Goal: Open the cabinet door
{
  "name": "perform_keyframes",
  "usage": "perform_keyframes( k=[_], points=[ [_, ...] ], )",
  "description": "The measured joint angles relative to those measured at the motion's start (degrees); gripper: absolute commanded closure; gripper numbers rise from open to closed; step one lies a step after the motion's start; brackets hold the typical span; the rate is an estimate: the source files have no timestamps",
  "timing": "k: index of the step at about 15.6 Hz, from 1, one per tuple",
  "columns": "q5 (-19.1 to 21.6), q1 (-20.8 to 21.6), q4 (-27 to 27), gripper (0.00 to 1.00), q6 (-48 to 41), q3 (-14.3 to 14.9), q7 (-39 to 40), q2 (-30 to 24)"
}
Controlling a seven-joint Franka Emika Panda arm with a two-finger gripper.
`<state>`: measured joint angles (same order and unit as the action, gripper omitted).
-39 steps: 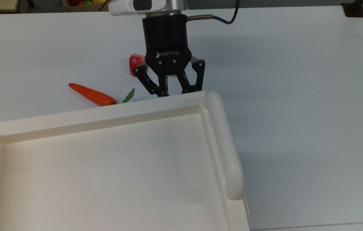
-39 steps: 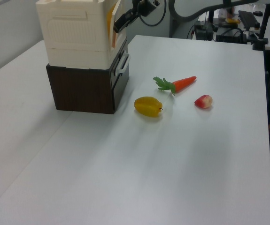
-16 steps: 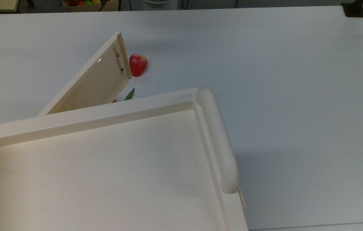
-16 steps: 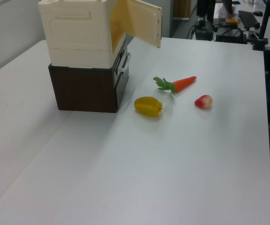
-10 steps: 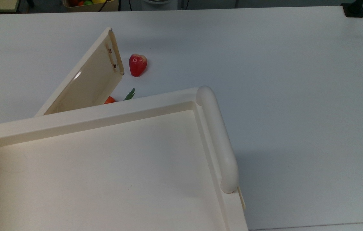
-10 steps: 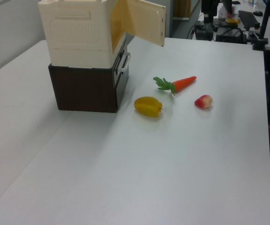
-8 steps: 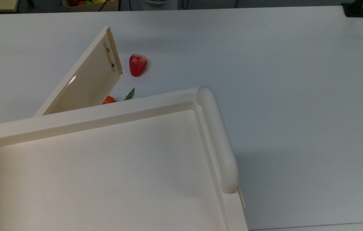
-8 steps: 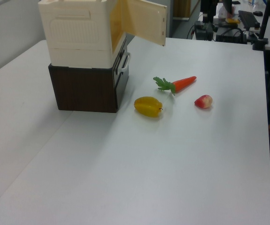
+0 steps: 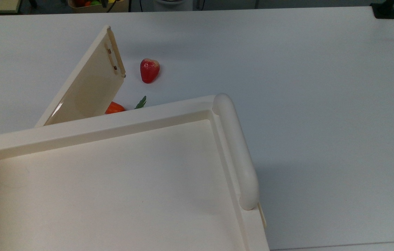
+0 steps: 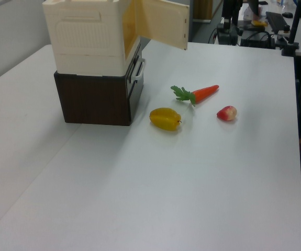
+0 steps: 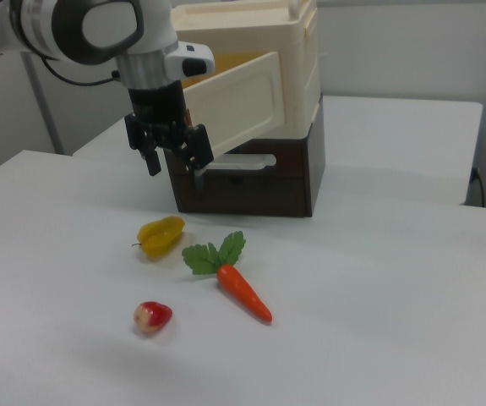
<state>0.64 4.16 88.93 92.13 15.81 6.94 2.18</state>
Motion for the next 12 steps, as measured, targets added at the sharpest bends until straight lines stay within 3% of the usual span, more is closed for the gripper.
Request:
perform_keyframes(
  k=[4, 12],
  points=[
    [0.0, -1.1, 3.0, 0.0, 0.6, -0.4, 0.0, -2.5],
    [0.0, -3.2, 5.3, 0.0, 0.7, -5.3, -4.6, -3.4]
  ],
)
